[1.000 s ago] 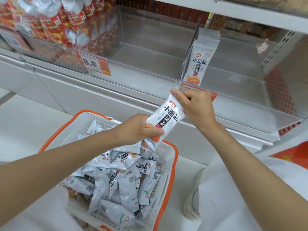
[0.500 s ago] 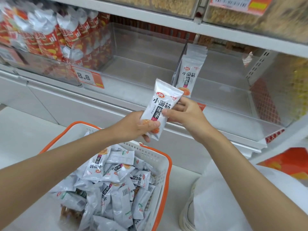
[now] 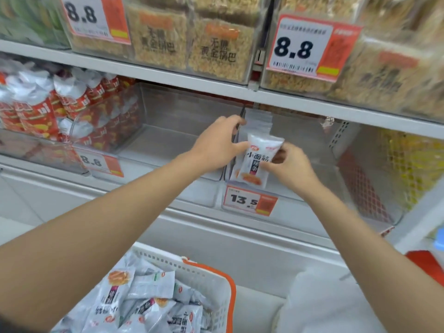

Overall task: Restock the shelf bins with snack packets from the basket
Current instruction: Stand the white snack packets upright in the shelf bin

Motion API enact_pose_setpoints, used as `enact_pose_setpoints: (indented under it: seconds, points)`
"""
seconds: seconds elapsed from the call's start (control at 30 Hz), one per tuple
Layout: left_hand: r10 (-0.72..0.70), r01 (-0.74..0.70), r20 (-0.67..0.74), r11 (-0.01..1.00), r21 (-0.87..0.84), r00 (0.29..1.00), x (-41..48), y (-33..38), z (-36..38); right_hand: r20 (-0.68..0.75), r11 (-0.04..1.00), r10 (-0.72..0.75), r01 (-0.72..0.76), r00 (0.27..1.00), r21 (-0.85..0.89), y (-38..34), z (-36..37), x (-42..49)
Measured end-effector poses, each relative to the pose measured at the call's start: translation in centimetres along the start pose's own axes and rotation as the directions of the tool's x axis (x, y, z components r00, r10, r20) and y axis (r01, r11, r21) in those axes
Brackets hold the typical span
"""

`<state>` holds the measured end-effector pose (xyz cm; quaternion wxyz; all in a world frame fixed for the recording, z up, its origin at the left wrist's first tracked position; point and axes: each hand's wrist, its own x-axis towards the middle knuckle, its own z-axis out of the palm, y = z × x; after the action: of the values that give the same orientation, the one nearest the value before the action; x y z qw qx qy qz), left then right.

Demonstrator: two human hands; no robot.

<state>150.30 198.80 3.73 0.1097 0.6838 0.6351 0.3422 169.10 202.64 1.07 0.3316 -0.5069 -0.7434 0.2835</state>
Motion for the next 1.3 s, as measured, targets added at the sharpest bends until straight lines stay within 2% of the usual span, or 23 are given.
enact_pose_setpoints:
  seconds: [0.1,0.2,0.27,0.4,0.7,0.93,1.0,1.1,1.2,1.3]
  points:
    - [-0.035,0.022,0.080,0.988,0.150,0.996,3.3,-0.2,0.7,0.079,0.998,0.056,-0.054,0.995,-0.032,0.9,1.7,2.0]
    - [-0.083,0.044,0.125,0.958,0.283,0.989,5.0,-0.3,1.1,0.062,0.995,0.091,-0.088,0.994,-0.044,1.2,3.0,3.1]
    - [-0.094,0.051,0.127,0.950,0.310,0.987,5.6,0.0,1.2,0.063,0.989,0.133,-0.128,0.989,-0.076,1.3,3.4,3.4]
    - [-0.080,0.041,0.124,0.956,0.292,0.989,6.1,0.3,1.3,0.208,0.961,0.257,-0.228,0.944,-0.154,1.9,4.3,3.5]
    - [-0.114,0.089,0.088,0.964,0.249,0.990,6.3,-0.2,1.5,0.179,0.950,0.271,-0.233,0.946,-0.210,1.8,4.8,4.2]
    - [-0.100,0.093,0.029,0.978,0.185,0.995,4.5,-0.4,1.5,0.288,0.903,0.395,-0.309,0.873,-0.299,0.9,3.6,2.8]
    - [-0.077,0.082,-0.038,0.986,0.146,0.996,2.8,-0.1,1.2,0.216,0.879,0.330,-0.216,0.919,-0.426,0.4,2.7,1.5]
    - [-0.065,0.076,-0.134,0.994,0.081,0.989,-1.1,0.0,0.3,0.016,0.850,0.035,-0.022,0.999,-0.526,-0.5,1.8,-0.9]
    - [-0.092,0.101,-0.105,0.991,0.088,0.990,-5.5,-0.7,-0.9,-0.071,0.858,-0.250,0.186,0.966,-0.479,-1.8,2.3,-3.5]
    - [-0.155,0.154,-0.001,0.981,0.118,0.988,-9.8,-1.8,-1.7,-0.093,0.887,-0.362,0.312,0.928,-0.341,-3.2,4.1,-6.5]
